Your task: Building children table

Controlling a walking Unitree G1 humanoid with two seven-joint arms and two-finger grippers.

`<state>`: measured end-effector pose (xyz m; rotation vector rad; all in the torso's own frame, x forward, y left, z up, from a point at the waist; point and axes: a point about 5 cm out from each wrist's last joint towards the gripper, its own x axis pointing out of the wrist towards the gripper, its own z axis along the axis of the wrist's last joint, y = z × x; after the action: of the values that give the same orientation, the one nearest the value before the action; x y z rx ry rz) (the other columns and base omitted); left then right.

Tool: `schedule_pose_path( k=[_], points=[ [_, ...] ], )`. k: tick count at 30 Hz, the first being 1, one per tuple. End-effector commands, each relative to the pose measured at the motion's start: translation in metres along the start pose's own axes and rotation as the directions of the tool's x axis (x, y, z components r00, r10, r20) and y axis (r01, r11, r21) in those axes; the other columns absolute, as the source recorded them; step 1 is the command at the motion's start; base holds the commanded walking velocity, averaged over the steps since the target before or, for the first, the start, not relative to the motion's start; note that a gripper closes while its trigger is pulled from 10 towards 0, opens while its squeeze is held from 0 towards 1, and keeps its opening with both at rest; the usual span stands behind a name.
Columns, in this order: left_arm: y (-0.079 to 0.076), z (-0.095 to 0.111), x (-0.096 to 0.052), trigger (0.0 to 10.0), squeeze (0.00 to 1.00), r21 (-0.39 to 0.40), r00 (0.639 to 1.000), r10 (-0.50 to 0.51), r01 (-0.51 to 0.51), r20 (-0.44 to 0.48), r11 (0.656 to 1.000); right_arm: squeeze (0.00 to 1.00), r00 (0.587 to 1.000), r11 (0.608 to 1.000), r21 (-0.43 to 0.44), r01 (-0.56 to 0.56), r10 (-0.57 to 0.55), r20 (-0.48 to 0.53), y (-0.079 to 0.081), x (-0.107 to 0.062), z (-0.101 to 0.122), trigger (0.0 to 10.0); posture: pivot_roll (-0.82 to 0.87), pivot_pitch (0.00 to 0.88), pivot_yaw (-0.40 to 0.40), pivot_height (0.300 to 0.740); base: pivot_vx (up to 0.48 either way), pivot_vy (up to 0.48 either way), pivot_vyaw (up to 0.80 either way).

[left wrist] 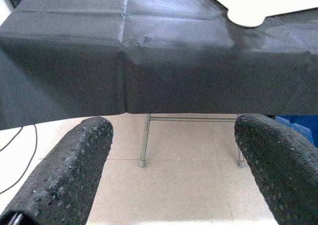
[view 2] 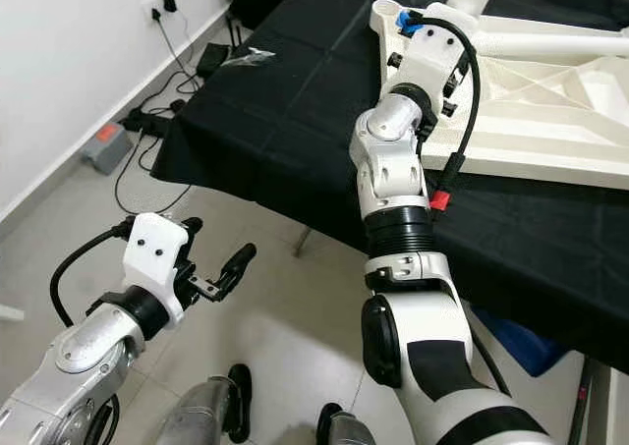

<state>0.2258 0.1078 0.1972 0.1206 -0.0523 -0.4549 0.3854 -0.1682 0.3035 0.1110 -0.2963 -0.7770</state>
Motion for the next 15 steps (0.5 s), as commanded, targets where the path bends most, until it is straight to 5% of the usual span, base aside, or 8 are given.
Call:
schedule_pose_path(
  k=[1, 7, 15],
  points=[
    [0.001, -0.004, -0.001, 10.0, 0.0, 0.008, 1.0, -0.001, 0.001, -0.02, 1.0, 0.0, 0.956, 0.966, -0.221, 0.135, -0.185, -0.226, -0.035, 0.001, -0.071, 10.0, 0.21, 0.335, -0.029, 0.74, 0.0, 0.0, 0.0],
    [0.002, -0.003, -0.001, 10.0, 0.0, 0.009, 1.0, 0.003, -0.003, -0.018, 1.0, 0.0, 0.913, 0.917, -0.279, 0.285, -0.348, -0.212, -0.046, -0.001, -0.072, 10.0, 0.21, 0.338, -0.028, 0.74, 0.0, 0.0, 0.0],
    [0.002, -0.003, -0.001, 10.0, 0.0, 0.009, 1.0, 0.004, -0.004, -0.018, 1.0, 0.0, 0.866, 0.892, -0.221, 0.394, -0.441, -0.236, -0.05, -0.003, -0.071, 10.0, 0.21, 0.34, -0.03, 0.74, 0.0, 0.0, 0.0]
  ],
)
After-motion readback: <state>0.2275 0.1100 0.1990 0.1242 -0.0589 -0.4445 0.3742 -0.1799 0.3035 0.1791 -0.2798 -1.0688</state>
